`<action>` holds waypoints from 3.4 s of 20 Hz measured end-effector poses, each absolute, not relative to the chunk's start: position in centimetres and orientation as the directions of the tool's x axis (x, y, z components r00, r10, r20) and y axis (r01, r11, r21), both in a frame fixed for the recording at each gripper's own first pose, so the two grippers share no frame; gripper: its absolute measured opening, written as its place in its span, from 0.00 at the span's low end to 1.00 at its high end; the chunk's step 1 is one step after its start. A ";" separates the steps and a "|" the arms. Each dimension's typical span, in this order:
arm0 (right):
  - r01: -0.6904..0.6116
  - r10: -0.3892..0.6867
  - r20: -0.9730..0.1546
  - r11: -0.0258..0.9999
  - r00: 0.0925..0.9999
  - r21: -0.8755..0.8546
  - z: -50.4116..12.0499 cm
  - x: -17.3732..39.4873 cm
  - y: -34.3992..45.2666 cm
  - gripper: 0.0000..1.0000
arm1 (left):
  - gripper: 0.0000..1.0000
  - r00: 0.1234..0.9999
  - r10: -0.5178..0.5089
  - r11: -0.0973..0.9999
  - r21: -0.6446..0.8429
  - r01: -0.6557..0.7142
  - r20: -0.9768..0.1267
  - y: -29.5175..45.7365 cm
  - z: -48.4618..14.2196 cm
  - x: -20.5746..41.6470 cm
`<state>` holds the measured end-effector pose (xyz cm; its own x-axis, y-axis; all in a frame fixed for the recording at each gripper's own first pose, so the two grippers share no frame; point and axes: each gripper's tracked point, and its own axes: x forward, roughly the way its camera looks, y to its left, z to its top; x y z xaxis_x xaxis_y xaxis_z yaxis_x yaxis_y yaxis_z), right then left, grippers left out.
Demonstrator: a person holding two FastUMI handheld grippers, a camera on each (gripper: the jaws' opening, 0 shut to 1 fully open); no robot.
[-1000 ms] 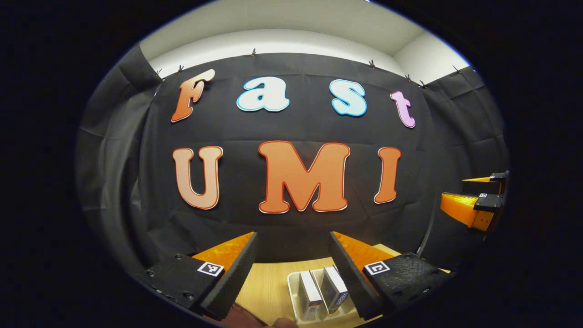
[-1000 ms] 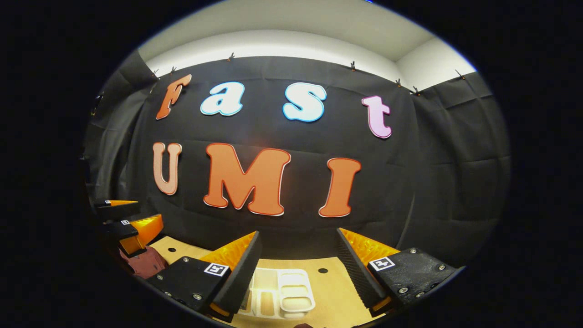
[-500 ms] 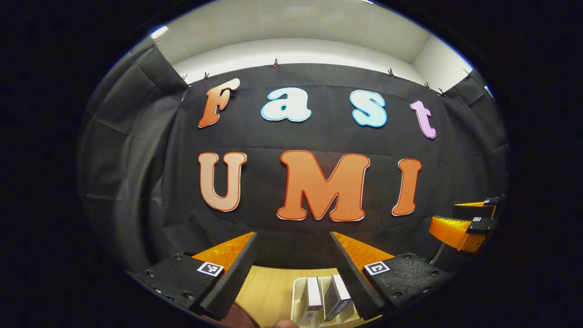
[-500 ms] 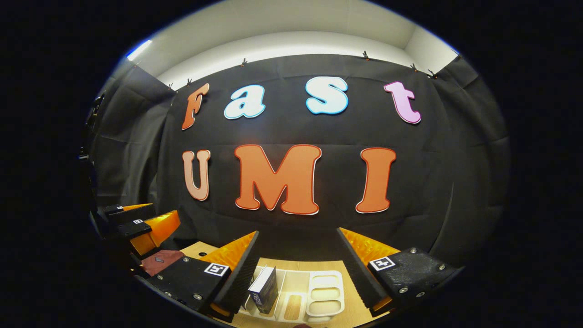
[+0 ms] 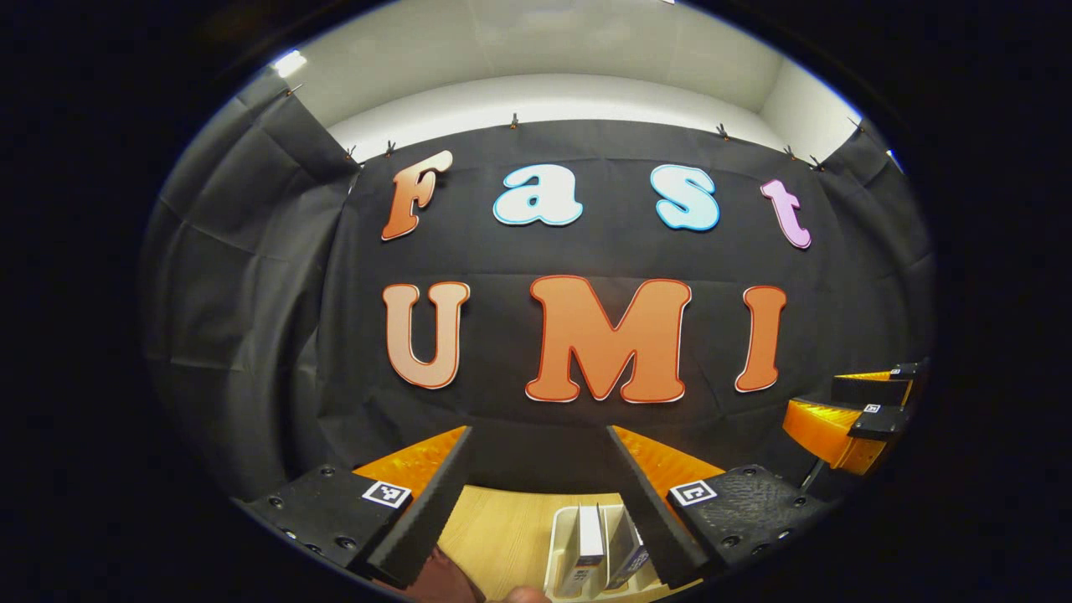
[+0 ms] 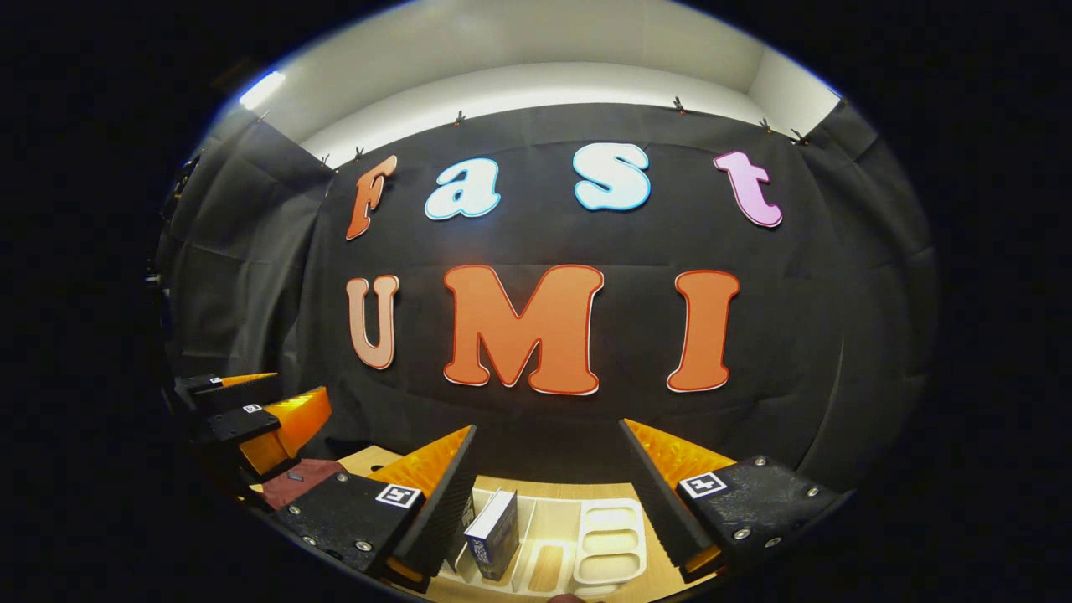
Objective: Open the schoolbag, grab two books from the bookshelf and put them into the schoolbag.
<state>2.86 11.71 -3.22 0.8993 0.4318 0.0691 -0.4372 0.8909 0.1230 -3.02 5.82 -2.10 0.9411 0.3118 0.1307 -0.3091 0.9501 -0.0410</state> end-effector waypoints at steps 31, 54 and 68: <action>-0.383 0.382 0.039 0.907 0.923 0.177 -4.7 4.1 13.3 0.96 | 0.96 0.944 0.323 0.945 0.028 -0.325 0.064 11.6 -7.4 -2.9; -0.291 0.301 -0.079 0.950 0.950 0.110 -8.5 5.1 15.1 0.96 | 0.97 0.756 0.360 0.800 0.598 0.051 -0.547 17.0 -39.0 -10.3; -0.302 0.311 -0.093 0.948 0.946 0.102 -9.4 5.0 15.2 0.96 | 0.97 0.602 0.353 0.798 0.566 0.206 -0.716 15.7 -46.4 -15.3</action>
<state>5.01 15.22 -9.42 0.9458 0.3112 -0.0932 -0.3019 0.9479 0.1019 -15.29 15.67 -46.41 0.6023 0.3527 -0.7161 0.2062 0.7979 0.5665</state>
